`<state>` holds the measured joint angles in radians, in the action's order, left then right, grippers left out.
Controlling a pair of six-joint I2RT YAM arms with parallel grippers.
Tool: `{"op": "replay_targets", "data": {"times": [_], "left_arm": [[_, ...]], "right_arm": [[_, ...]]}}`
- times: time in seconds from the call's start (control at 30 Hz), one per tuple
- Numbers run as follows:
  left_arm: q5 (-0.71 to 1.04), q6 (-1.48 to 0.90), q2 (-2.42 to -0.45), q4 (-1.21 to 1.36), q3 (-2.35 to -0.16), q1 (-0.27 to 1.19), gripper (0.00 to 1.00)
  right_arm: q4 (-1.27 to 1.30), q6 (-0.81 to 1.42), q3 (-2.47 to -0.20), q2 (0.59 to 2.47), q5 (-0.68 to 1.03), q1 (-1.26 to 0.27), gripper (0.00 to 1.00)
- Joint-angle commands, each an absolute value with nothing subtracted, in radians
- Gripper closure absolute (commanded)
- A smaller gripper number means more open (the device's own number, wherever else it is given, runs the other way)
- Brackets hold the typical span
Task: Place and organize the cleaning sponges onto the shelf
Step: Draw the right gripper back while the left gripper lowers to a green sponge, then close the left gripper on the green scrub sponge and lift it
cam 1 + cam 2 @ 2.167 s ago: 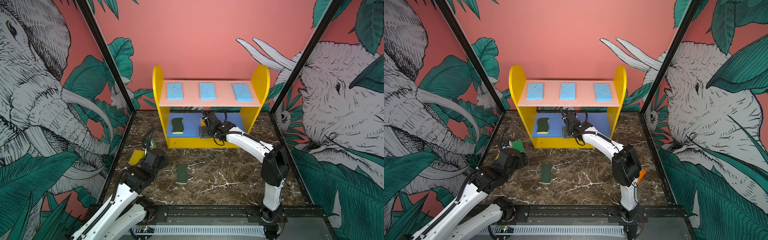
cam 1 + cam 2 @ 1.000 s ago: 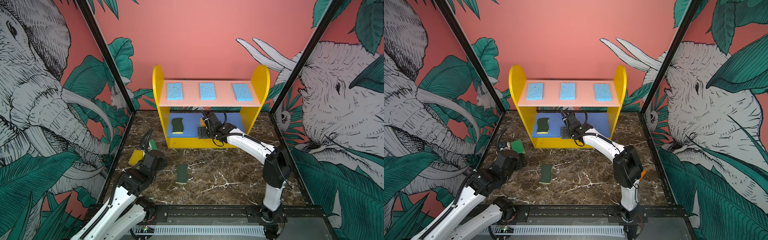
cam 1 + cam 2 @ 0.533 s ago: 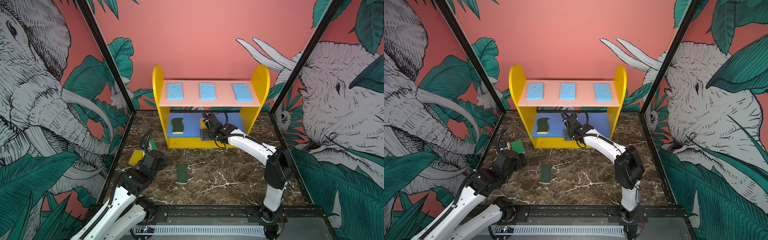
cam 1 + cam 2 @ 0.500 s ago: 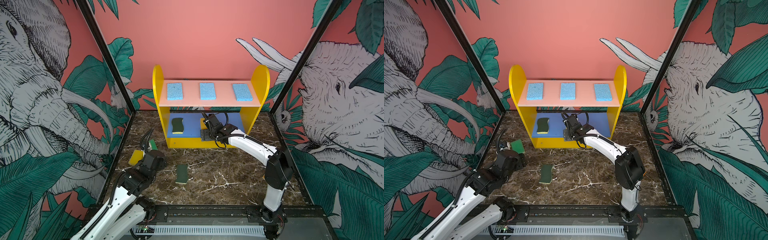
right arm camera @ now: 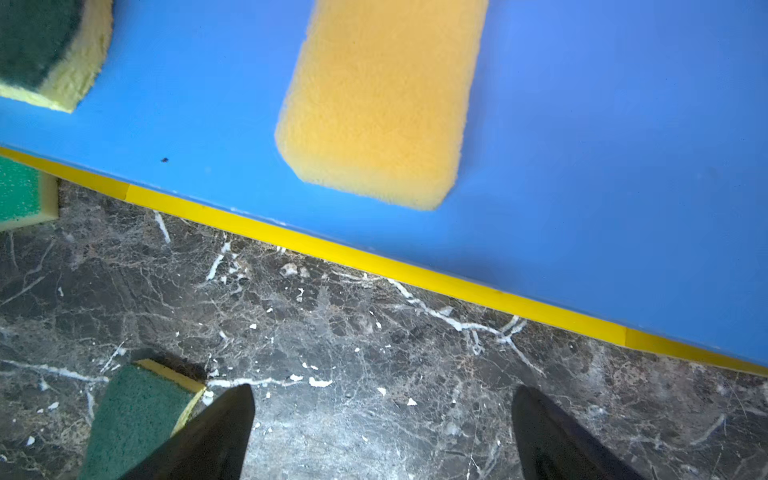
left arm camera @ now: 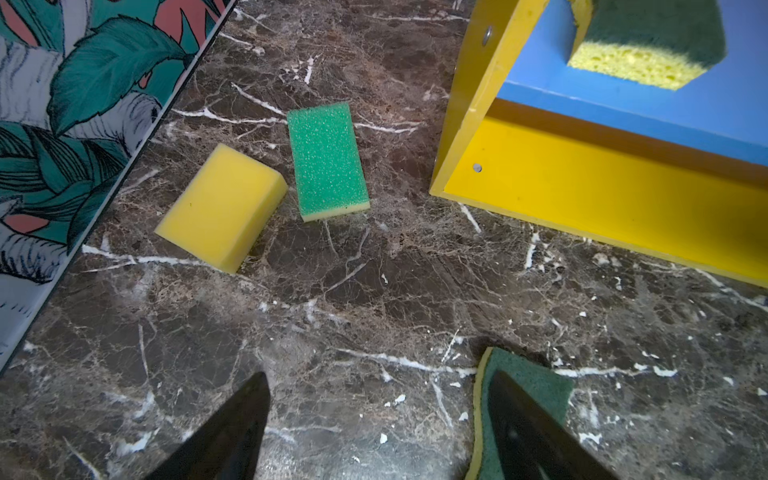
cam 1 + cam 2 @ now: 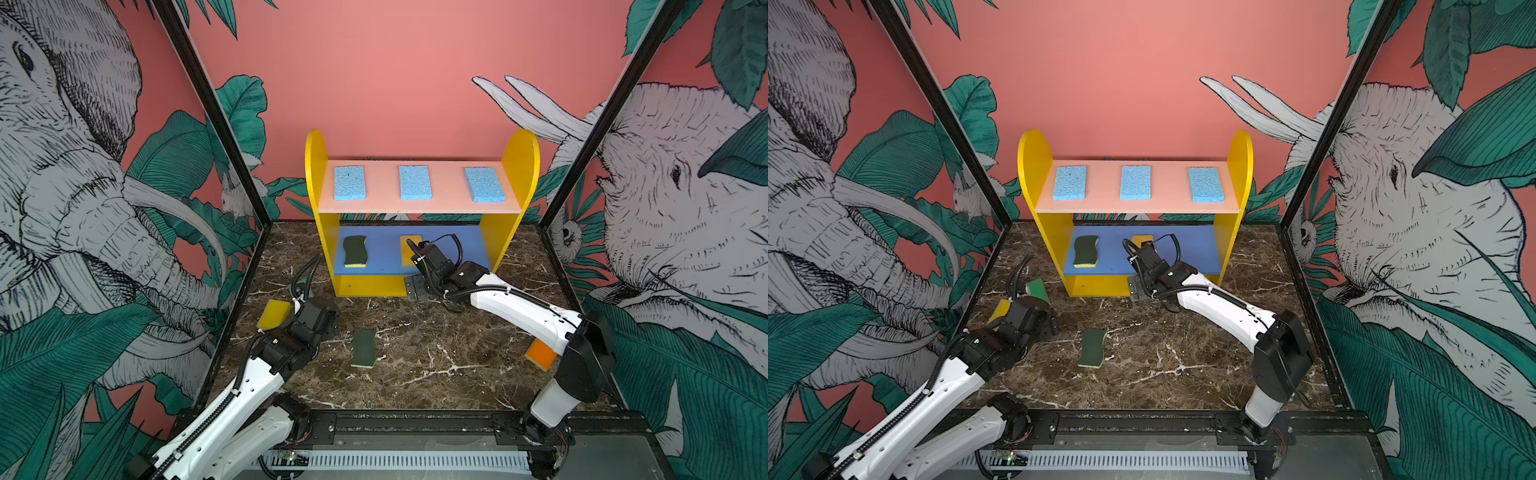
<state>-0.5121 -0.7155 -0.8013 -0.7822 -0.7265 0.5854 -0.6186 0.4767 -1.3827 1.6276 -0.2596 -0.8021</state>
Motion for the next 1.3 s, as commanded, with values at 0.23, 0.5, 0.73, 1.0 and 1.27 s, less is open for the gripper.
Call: {"op": "replay_targets", "data": {"times": [0.23,0.5,0.73,1.0,1.27], "left_arm": [[-0.437,-0.775,-0.906,-0.778,-0.674,0.577,0.14],[-0.340,-0.762,-0.970,-0.741,-0.638,0.615,0.17],[-0.377,-0.852,-0.994,-0.674,-0.589,0.817,0.17],[-0.368,-0.913,-1.174,-0.594,-0.626,0.974,0.13],[-0.304,-0.933,-1.245,-0.574,-0.650,1.002,0.12]], "right_arm": [[-0.561,0.516,-1.160,1.491,-0.135,-0.639,0.01],[-0.500,0.500,-1.089,1.462,-0.136,-0.582,0.01],[-0.471,0.499,-1.045,1.423,-0.155,-0.580,0.01],[-0.472,0.539,-0.917,1.257,-0.233,-0.581,0.03],[-0.639,0.583,-0.894,1.152,-0.318,-0.581,0.03]]}}
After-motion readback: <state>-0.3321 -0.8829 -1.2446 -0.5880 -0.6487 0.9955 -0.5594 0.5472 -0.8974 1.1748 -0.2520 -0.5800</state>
